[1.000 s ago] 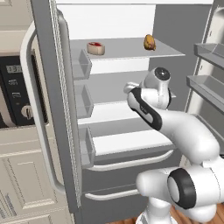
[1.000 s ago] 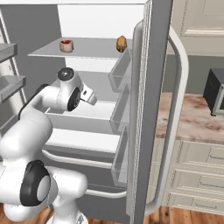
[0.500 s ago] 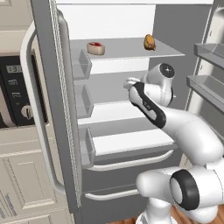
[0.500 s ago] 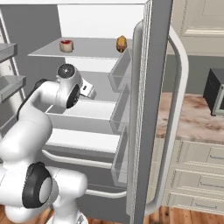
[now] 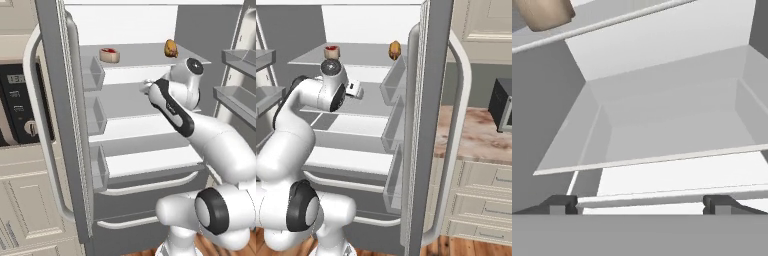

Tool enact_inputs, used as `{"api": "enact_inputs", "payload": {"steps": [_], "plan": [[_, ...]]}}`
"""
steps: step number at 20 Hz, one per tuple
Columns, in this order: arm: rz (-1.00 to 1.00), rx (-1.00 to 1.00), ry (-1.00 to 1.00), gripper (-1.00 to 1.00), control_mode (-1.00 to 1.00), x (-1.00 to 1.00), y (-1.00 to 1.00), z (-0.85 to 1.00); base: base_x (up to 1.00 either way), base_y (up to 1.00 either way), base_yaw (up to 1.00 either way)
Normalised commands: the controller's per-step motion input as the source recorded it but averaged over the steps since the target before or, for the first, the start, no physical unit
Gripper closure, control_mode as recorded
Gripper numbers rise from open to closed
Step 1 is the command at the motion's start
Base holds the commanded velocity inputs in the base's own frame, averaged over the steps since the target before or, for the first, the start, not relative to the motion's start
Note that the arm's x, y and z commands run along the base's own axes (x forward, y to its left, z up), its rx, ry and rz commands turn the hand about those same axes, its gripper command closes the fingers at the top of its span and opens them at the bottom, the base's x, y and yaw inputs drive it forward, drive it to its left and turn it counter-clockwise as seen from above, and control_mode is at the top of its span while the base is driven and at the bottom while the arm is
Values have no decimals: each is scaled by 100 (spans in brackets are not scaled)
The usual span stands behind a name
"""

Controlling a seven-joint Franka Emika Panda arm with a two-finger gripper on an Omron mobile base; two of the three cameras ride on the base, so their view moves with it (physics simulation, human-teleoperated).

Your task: Gather the eggplant and sweet potato from the fridge and place them on a tray on the dining counter. Then gather the steak and chicken drumstick from the fridge and place them on the other tray.

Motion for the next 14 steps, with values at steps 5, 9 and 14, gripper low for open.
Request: {"api": "enact_inputs", "payload": {"steps": [5, 9, 14], "plan": [[13, -13, -4, -100, -100, 0, 12, 33, 0, 0, 0], [13, -6, -6, -100, -100, 0, 3, 29, 0, 0, 0], [13, -2, -10, -100, -100, 0, 0, 34, 0, 0, 0]]}}
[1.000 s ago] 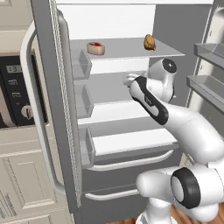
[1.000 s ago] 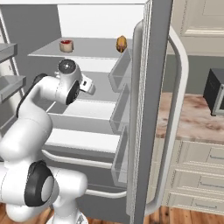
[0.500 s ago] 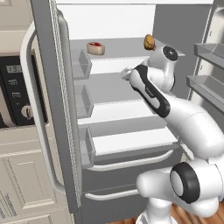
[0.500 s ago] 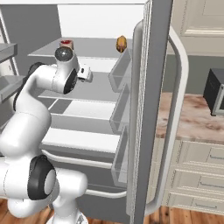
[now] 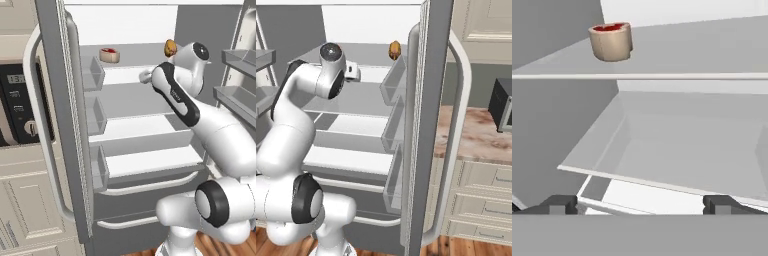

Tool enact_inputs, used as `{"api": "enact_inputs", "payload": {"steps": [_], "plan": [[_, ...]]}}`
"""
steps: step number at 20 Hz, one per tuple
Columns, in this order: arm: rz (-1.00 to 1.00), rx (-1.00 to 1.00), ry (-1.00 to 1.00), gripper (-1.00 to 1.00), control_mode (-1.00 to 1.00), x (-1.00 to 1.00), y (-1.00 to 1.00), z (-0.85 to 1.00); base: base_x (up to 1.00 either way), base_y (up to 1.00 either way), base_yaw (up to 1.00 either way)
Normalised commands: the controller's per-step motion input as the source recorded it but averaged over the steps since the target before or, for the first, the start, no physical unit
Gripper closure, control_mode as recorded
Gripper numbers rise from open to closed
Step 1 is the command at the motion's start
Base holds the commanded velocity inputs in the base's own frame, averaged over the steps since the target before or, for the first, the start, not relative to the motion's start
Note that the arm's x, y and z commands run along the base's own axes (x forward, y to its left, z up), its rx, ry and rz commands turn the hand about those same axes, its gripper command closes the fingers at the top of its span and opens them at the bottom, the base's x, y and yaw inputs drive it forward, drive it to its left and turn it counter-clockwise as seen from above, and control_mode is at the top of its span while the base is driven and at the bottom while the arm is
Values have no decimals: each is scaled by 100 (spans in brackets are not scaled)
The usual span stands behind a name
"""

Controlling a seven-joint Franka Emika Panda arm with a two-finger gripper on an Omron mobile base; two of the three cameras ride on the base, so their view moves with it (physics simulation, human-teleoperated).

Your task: Gather the eggplant and sweet potato from the fridge and place them on a tray on the dining counter. Then gather the steak and chicken drumstick from the fridge and place them on the other tray.

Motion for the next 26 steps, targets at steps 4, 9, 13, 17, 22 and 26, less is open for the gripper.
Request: {"api": "enact_inputs", "payload": {"steps": [4, 9, 13, 17, 22, 26], "plan": [[12, -5, -17, -100, -100, 0, 7, 32, 0, 0, 0], [7, -9, -18, -100, -100, 0, 20, 22, 0, 0, 0], [1, -10, -16, -100, -100, 1, 17, 11, 0, 0, 0], [0, -10, -13, -100, -100, 0, 8, 31, 0, 0, 0], [0, -4, -1, -100, -100, 6, 1, 49, 0, 0, 0], [0, 0, 0, -100, -100, 21, 0, 43, 0, 0, 0]]}}
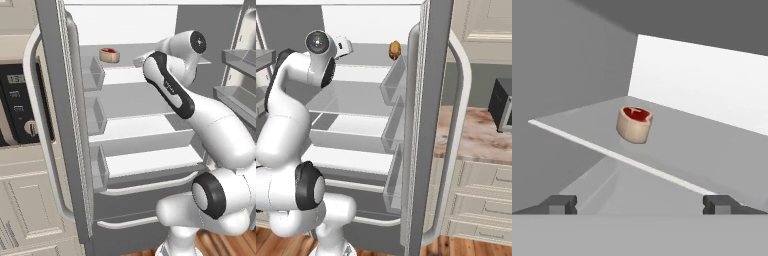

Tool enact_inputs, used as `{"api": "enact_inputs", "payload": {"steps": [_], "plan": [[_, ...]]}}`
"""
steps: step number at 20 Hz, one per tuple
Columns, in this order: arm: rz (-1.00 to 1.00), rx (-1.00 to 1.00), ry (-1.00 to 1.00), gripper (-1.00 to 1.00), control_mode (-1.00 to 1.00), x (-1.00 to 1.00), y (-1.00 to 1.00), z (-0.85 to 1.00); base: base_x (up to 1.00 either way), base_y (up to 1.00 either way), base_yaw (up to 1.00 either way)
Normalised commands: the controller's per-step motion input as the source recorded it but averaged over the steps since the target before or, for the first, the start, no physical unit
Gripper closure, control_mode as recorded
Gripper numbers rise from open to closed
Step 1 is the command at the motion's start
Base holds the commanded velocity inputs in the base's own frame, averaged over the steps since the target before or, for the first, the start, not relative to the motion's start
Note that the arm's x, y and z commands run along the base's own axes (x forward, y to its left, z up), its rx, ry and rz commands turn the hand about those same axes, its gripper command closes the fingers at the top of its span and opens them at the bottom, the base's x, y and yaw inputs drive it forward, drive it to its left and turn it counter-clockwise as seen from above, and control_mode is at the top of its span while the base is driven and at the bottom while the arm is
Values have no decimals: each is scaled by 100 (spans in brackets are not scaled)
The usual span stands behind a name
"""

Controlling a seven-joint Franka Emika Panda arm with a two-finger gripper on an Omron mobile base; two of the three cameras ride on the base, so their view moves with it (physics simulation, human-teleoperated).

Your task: Gather the eggplant and sweet potato from the fridge and place them on a tray on the dining counter. Then gather the steak and chicken drumstick from the fridge and place them on the other tray.

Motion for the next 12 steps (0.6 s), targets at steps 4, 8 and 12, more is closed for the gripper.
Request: {"api": "enact_inputs", "payload": {"steps": [4, 8, 12], "plan": [[0, 1, 0, -100, -100, 17, 9, 14, 0, 0, 0], [0, 1, 0, -100, -100, 18, 14, 0, 0, 0, 0], [0, 0, 0, -100, -100, 9, 19, 0, 0, 0, 0]]}}
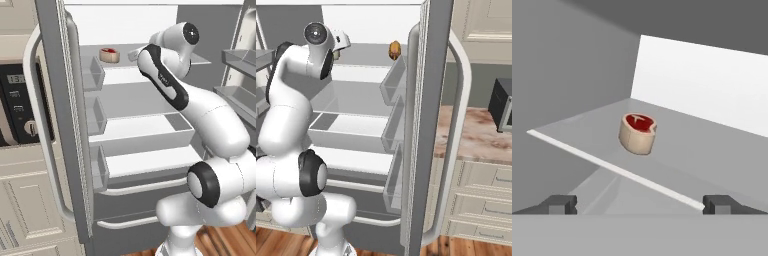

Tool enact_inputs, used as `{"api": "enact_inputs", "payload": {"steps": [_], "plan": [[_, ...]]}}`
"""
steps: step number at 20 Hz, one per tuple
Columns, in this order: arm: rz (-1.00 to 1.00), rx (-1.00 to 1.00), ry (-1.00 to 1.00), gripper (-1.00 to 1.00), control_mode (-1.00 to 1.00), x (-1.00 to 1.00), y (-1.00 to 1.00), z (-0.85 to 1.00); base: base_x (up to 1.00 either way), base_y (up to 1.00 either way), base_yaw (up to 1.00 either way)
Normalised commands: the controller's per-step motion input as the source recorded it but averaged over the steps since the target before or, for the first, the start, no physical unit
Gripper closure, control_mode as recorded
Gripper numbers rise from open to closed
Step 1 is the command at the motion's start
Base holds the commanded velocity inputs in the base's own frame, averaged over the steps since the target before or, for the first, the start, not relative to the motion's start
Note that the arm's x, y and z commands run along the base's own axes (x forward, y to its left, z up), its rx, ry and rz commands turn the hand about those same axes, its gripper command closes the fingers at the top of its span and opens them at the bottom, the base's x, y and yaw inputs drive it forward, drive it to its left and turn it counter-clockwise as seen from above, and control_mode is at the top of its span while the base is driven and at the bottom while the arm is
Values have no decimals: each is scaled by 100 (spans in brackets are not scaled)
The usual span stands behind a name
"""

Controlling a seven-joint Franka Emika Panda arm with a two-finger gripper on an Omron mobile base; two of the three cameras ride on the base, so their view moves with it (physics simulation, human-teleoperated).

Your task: Gather the eggplant and sweet potato from the fridge and place them on a tray on the dining counter. Then gather the steak and chicken drumstick from the fridge and place them on the other tray.

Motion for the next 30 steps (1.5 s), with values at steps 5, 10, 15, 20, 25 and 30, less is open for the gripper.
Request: {"api": "enact_inputs", "payload": {"steps": [5, 10, 15, 20, 25, 30], "plan": [[0, 0, 0, -100, -100, 17, 19, 0, 0, 0, 0], [0, 0, 2, -100, -100, 25, 14, 0, 0, 0, 0], [0, 0, 3, -100, -100, 24, 2, -4, 0, 0, 0], [0, 0, 8, -100, -100, 37, 0, -13, 0, 0, 0], [0, 1, 5, -100, -100, 31, 3, -21, 0, 0, 0], [0, 3, 0, -100, -100, 25, 17, -1, 0, 0, 0]]}}
